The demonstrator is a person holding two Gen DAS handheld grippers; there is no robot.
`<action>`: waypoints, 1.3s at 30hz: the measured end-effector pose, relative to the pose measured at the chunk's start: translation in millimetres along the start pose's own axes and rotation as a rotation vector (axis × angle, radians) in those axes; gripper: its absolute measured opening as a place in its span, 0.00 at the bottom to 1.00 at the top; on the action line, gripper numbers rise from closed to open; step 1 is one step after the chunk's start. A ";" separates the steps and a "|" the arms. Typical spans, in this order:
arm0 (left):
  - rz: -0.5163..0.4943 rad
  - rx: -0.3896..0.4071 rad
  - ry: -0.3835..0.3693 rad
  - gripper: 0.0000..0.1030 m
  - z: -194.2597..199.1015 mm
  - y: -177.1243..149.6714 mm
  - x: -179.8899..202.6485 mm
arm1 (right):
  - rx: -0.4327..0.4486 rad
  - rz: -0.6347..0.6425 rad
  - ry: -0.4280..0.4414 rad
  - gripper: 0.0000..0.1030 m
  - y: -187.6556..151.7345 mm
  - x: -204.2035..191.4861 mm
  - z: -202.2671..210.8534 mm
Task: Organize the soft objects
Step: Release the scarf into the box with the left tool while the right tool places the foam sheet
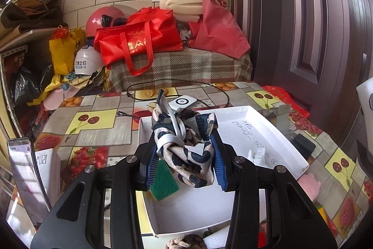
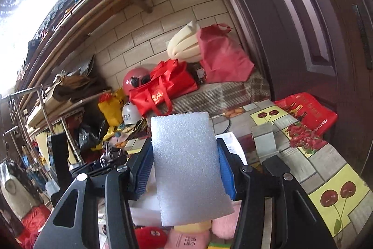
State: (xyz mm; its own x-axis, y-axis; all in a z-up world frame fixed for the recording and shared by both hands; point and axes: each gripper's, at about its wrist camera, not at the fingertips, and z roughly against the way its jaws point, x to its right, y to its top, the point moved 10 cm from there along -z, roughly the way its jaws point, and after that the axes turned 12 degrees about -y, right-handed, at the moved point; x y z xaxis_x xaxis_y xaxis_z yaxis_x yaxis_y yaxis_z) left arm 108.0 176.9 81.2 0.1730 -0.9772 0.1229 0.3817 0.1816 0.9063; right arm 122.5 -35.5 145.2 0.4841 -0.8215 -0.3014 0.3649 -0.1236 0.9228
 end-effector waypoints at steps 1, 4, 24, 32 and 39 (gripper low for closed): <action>0.001 -0.002 0.003 0.39 -1.8 0.4 -1.3 | 0.005 -0.009 0.004 0.51 3.3 -1.3 -3.6; -0.005 -0.005 0.022 0.39 -7.7 2.7 -6.7 | 0.002 -0.020 0.010 0.51 3.7 -8.1 -16.0; 0.147 -0.178 -0.163 0.41 -74.0 -32.4 -19.6 | -0.446 -0.057 0.020 0.52 -95.8 -40.0 -135.6; 0.145 -0.152 -0.105 0.85 -70.6 -30.4 -28.5 | -0.413 -0.088 -0.011 0.67 -87.9 -32.2 -138.6; 0.107 -0.085 -0.048 1.00 -53.0 -14.2 -34.7 | -0.317 -0.100 -0.034 1.00 -68.8 -27.3 -125.0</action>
State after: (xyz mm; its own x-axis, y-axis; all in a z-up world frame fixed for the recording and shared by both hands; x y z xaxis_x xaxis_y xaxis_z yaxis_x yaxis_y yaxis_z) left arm 144.6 214.1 42.7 0.1743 -0.9556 0.2375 0.4397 0.2914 0.8495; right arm 183.6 65.0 60.0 0.4086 -0.8327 -0.3738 0.6414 -0.0295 0.7667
